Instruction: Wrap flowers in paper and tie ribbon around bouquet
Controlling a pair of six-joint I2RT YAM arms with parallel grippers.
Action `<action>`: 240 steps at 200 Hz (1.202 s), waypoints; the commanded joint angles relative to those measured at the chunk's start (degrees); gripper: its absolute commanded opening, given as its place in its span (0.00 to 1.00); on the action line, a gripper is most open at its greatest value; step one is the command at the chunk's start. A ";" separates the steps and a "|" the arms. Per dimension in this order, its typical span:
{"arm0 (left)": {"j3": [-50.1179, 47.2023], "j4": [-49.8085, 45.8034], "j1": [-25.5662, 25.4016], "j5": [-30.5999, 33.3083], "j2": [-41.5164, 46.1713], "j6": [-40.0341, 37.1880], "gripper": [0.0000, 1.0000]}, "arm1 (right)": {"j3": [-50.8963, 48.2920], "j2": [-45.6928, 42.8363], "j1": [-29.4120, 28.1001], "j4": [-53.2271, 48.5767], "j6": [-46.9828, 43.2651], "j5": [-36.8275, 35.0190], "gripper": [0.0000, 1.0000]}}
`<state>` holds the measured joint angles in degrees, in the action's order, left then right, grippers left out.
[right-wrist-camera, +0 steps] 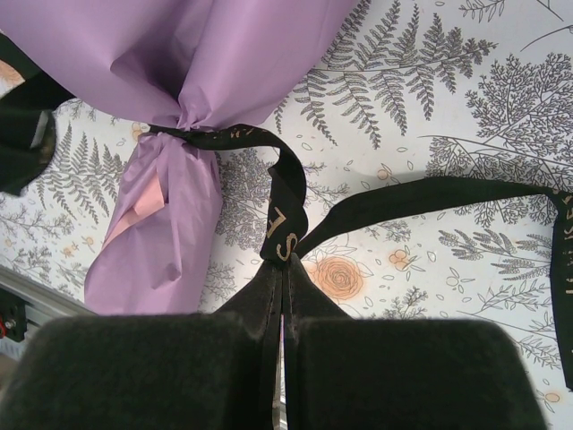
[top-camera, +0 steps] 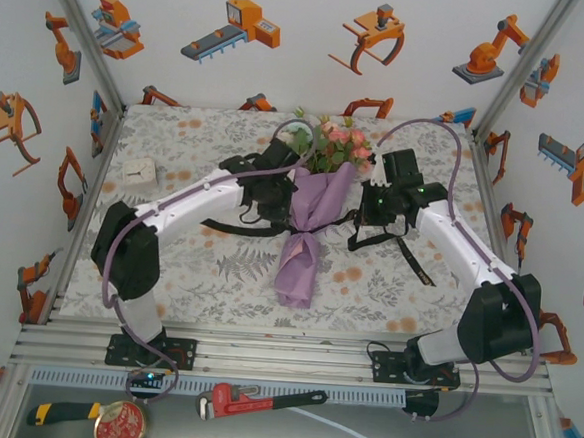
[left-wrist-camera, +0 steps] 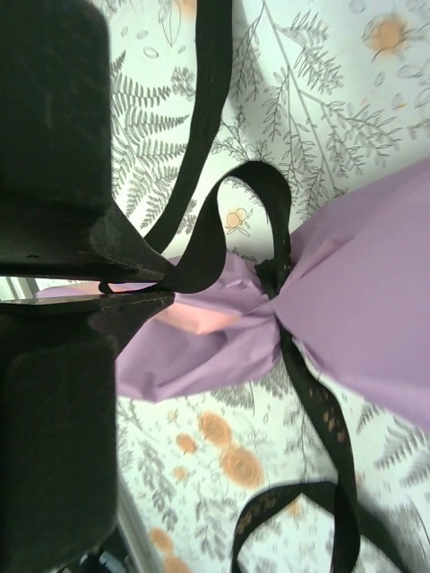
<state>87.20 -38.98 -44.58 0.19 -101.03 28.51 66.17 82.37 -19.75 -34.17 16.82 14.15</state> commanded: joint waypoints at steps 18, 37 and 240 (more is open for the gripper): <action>2.98 -5.84 0.31 -5.26 4.62 -10.43 0.11 | 1.73 -1.09 -0.37 2.74 4.35 3.21 0.00; 2.53 -4.36 0.30 -12.15 6.43 -15.75 0.11 | 2.51 -0.31 -0.46 7.40 7.56 9.52 0.00; -15.57 21.15 0.67 -22.71 15.44 -20.08 0.08 | 14.16 16.12 -6.61 14.88 23.98 18.67 0.49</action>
<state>72.51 -22.35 -44.21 -24.88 -85.01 5.39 80.53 100.38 -25.87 -15.16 46.44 26.59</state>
